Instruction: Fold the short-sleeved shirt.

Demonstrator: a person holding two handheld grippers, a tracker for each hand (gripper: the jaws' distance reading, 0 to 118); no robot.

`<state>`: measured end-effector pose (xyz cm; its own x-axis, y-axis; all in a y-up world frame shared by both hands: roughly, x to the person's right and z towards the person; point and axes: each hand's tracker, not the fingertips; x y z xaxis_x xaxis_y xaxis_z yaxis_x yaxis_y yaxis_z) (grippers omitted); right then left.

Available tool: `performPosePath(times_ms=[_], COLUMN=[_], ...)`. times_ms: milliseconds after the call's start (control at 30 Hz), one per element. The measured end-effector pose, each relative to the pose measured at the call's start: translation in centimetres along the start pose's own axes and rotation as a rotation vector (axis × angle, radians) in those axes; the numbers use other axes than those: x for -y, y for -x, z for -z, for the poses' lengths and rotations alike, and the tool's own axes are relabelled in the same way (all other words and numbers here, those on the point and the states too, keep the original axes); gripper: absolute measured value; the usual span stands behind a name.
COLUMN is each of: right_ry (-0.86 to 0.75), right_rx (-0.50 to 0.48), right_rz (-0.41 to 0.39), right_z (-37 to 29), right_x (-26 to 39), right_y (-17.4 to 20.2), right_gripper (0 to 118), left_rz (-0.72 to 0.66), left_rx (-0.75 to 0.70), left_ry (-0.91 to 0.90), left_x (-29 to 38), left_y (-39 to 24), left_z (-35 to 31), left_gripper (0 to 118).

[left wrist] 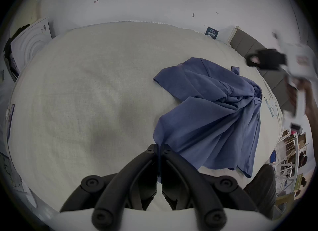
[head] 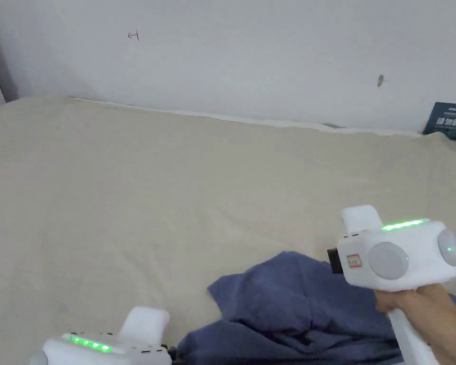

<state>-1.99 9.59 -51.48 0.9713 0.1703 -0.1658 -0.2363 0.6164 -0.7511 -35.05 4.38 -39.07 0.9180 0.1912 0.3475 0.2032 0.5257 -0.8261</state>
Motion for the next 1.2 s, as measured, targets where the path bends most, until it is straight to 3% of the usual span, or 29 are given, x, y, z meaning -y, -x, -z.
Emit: performPosePath(times_ms=[33, 67, 100, 133, 167, 200, 233, 267, 433, 467, 500, 533, 600, 633, 667, 833, 1200], right_ry=[0.012, 0.016, 0.018, 0.025, 0.07, 0.149, 0.094, 0.167, 0.216, 0.222, 0.191, 0.189, 0.151, 0.126, 0.138, 0.13, -0.038], right_rx=[-0.029, -0.036, -0.03, -0.029, -0.041, -0.075, -0.074, -0.076, -0.054, -0.035, -0.101, -0.11, -0.054, 0.014, 0.021, 0.027, 0.151], right_rz=[-0.009, -0.001, 0.005, 0.008, 0.008, 0.003, -0.005, -0.033, -0.12, -0.136, -0.095, -0.061, -0.092, -0.133, -0.146, -0.088, 0.016], right_z=[1.4, 3.0, 4.1, 5.3, 6.9, 8.3, 9.1, 10.1, 11.8, 11.7, 11.0, 10.3, 8.8, 8.1, 7.3, 3.2, -10.6], right_x=[-0.8, -1.6, -2.3, -2.8, -3.4, -3.6, -3.5, -3.4, -2.7, -2.4, -2.3, -2.5, -2.2, -1.9, -1.9, -0.5, 1.7], right_y=[0.0, 0.0, 0.1, 0.3, 0.4, 0.7, 1.2, 1.5, 3.1, 3.1, 2.8, 2.7, 2.6, 2.5, 2.3, -1.3, -8.5], right_gripper=[2, 15, 52, 111, 118, 115, 115, 115, 111, 101, 93, 73, 9, 6, 6, 6, 6], left_rz=[-0.012, -0.021, -0.026, -0.027, -0.025, -0.03, -0.033, -0.033, -0.033, -0.034, -0.034, -0.033, -0.034, -0.035, -0.037, -0.07, -0.04], left_rx=[0.009, 0.02, 0.023, 0.027, 0.027, 0.029, 0.031, 0.031, 0.033, 0.032, 0.03, 0.028, 0.022, 0.02, 0.016, 0.006, -0.14], left_ry=[-0.001, 0.003, 0.004, 0.011, 0.013, 0.018, 0.021, 0.021, 0.036, 0.037, 0.039, 0.04, 0.044, 0.045, 0.045, 0.045, -0.041], left_x=[0.0, 0.0, -0.1, -0.2, -0.2, -0.2, -0.1, -0.1, -0.1, -0.1, -0.2, -0.2, -0.2, -0.3, -0.3, -0.2, -1.1], left_y=[0.3, 0.6, 0.7, 0.8, 0.8, 0.8, 0.9, 0.9, 1.1, 1.1, 1.0, 1.0, 0.8, 0.8, 0.7, 0.3, -1.1], left_z=[0.0, 0.1, 0.1, 0.2, 0.3, 0.5, 0.6, 0.7, 1.0, 1.0, 1.1, 1.1, 1.1, 1.0, 0.9, -0.5, -6.5], left_gripper=[0, 0, 0, 0, 0, 0, 0, 0, 0, 0, 0, 0, 0, 0, 0, 0, 0])
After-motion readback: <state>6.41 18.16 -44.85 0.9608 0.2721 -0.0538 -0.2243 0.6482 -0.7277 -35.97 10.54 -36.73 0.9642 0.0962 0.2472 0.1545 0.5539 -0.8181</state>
